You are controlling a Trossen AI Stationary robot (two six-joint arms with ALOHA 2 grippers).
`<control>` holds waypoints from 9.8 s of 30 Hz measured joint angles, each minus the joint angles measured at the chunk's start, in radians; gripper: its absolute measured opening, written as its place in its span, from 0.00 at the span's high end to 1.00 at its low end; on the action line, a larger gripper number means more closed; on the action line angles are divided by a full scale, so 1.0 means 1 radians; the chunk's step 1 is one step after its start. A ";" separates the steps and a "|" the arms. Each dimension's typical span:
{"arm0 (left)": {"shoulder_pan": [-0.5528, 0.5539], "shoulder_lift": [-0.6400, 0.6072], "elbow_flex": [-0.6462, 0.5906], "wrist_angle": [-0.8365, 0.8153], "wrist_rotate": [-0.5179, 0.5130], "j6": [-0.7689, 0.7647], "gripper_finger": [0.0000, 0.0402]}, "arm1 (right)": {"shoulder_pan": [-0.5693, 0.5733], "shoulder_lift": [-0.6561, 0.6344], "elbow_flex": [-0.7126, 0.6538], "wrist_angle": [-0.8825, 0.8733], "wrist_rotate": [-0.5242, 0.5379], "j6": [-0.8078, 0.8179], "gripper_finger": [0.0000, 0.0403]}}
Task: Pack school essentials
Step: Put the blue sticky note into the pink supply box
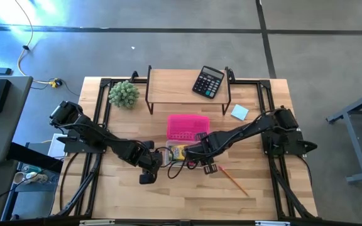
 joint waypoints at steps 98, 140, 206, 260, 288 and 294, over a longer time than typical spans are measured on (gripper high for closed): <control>0.002 0.000 0.000 0.048 -0.011 -0.015 0.74 | -0.609 -1.072 -0.939 0.177 0.284 0.965 0.98; 0.001 0.000 0.000 0.083 -0.036 -0.015 0.74 | -0.785 -0.845 -1.102 0.449 0.255 1.114 1.00; 0.001 0.000 0.000 0.084 -0.029 -0.018 0.74 | -0.560 -0.705 -1.023 0.320 0.303 1.062 1.00; 0.001 0.000 0.000 0.084 -0.030 -0.015 0.74 | -0.097 -0.673 -0.929 0.298 0.081 1.175 1.00; 0.001 0.000 0.000 0.100 -0.036 -0.015 0.74 | -0.100 -0.674 -0.655 -0.059 0.158 0.851 0.44; 0.001 0.000 0.000 0.160 -0.035 -0.015 0.74 | -0.100 -0.674 -0.655 -0.059 0.131 0.844 0.38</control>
